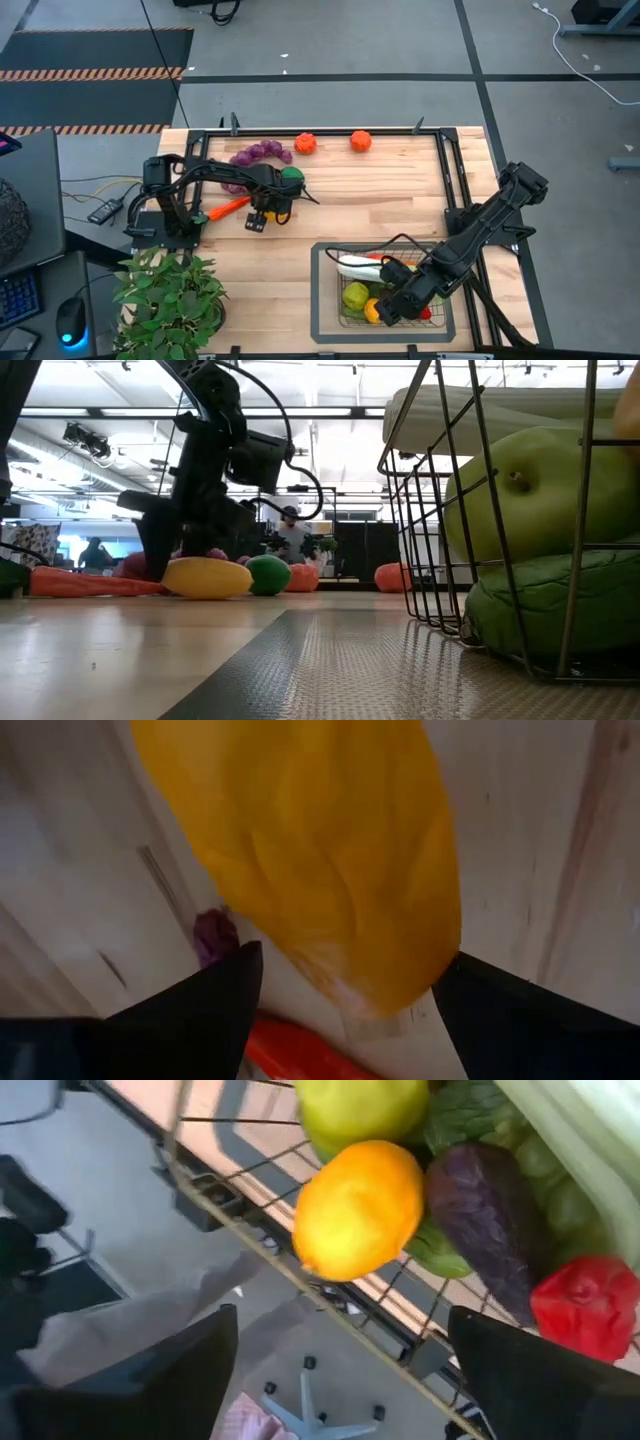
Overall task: Build produce basket
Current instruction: Put the yellow mango into the wire basket
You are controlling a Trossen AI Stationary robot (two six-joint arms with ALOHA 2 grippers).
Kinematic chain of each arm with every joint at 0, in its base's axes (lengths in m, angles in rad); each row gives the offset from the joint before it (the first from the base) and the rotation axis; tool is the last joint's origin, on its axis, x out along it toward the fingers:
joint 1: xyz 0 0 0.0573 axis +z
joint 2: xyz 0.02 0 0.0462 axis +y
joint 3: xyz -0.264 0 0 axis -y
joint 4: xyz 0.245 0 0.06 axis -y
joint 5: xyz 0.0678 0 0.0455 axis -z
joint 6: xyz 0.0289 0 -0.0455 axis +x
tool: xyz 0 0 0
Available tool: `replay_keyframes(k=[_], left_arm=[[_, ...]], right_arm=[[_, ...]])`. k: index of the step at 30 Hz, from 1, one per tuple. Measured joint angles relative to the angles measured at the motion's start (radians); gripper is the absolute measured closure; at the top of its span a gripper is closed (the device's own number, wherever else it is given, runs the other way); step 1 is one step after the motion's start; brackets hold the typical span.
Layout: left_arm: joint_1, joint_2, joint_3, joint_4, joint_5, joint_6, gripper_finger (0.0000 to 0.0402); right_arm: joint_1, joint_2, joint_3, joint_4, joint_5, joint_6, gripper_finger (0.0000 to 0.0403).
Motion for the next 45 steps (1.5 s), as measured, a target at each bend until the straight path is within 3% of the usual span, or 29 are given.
replay_keyframes(k=[6,14,19,25,34,45], left_arm=[[-0.003,-0.002,0.001,-0.002,0.001,-0.073,0.0111],[-0.003,-0.100,0.002,-0.038,0.110,-0.217,0.0111],[-0.003,-0.148,0.002,0.008,0.132,-0.222,0.0111],[-0.001,-0.111,0.000,0.068,0.127,-0.247,0.0111],[0.005,-0.014,0.000,0.213,0.122,-0.529,0.0111],[0.006,-0.004,0.000,0.263,0.107,-0.645,0.0111]], right_arm=[[0.009,-0.017,0.001,0.005,0.009,-0.032,0.0008],[0.009,-0.017,0.001,-0.026,0.008,-0.129,0.0011],[0.009,-0.017,0.000,-0.065,0.025,-0.148,0.0011],[0.009,-0.017,0.000,-0.067,0.034,-0.148,0.0012],[0.009,-0.018,0.000,-0.067,0.030,-0.105,0.0012],[0.009,-0.019,0.000,-0.070,0.028,-0.105,0.0012]])
